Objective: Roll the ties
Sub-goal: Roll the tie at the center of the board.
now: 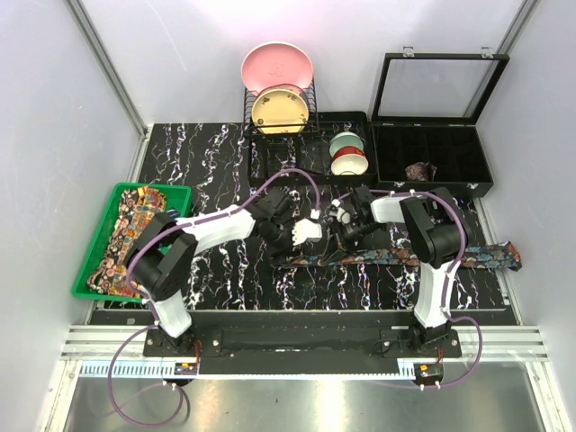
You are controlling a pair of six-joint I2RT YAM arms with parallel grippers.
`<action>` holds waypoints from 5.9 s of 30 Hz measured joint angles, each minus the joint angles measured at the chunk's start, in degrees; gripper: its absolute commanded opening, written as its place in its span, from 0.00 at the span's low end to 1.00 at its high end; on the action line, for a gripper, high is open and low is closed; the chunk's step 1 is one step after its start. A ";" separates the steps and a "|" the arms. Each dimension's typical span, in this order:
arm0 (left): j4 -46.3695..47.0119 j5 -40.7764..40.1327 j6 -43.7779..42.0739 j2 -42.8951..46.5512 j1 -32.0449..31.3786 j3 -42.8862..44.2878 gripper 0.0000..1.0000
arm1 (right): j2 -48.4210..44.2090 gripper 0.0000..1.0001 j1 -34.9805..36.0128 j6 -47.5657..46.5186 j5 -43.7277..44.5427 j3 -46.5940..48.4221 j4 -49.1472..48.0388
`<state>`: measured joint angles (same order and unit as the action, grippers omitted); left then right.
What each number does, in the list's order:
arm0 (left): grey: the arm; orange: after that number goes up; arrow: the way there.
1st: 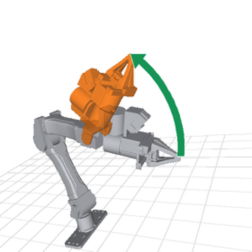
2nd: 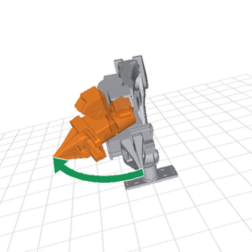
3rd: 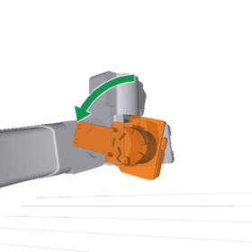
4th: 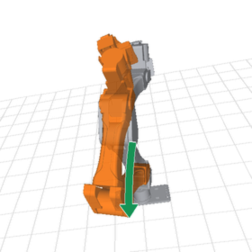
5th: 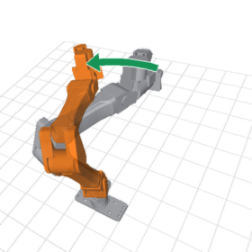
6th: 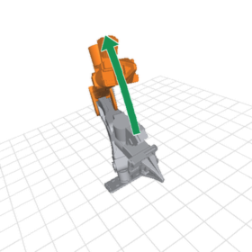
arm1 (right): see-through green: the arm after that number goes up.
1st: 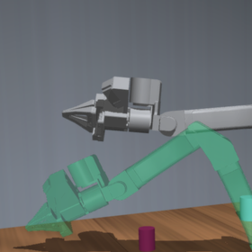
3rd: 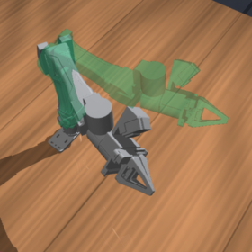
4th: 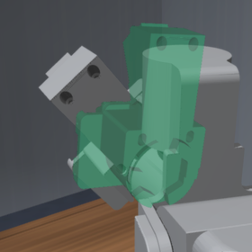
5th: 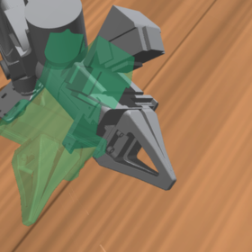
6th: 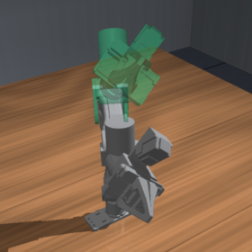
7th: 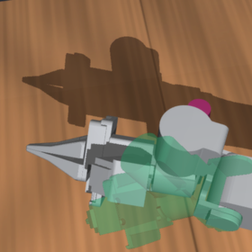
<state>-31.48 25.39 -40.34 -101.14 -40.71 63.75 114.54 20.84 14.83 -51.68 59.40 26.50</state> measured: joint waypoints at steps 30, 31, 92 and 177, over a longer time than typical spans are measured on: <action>26.21 4.22 19.04 7.06 0.61 -16.26 0.71 | -0.50 0.08 -3.76 -4.72 -1.68 -2.21 2.82; 27.28 4.83 18.88 7.17 1.22 -16.81 0.69 | -0.50 0.08 -3.80 -4.79 -1.70 -2.21 2.86; 26.47 8.20 22.08 -1.05 -3.67 -4.85 0.32 | 3.50 0.21 1.46 4.52 -4.70 3.19 -4.74; 20.28 9.29 13.00 0.59 0.02 -8.96 0.30 | 2.47 0.00 2.16 5.81 -0.50 2.95 -4.35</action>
<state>-11.20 34.68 -27.33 -100.55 -40.69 54.78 117.01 23.00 20.64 -52.18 62.35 22.15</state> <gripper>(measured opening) 0.330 0.012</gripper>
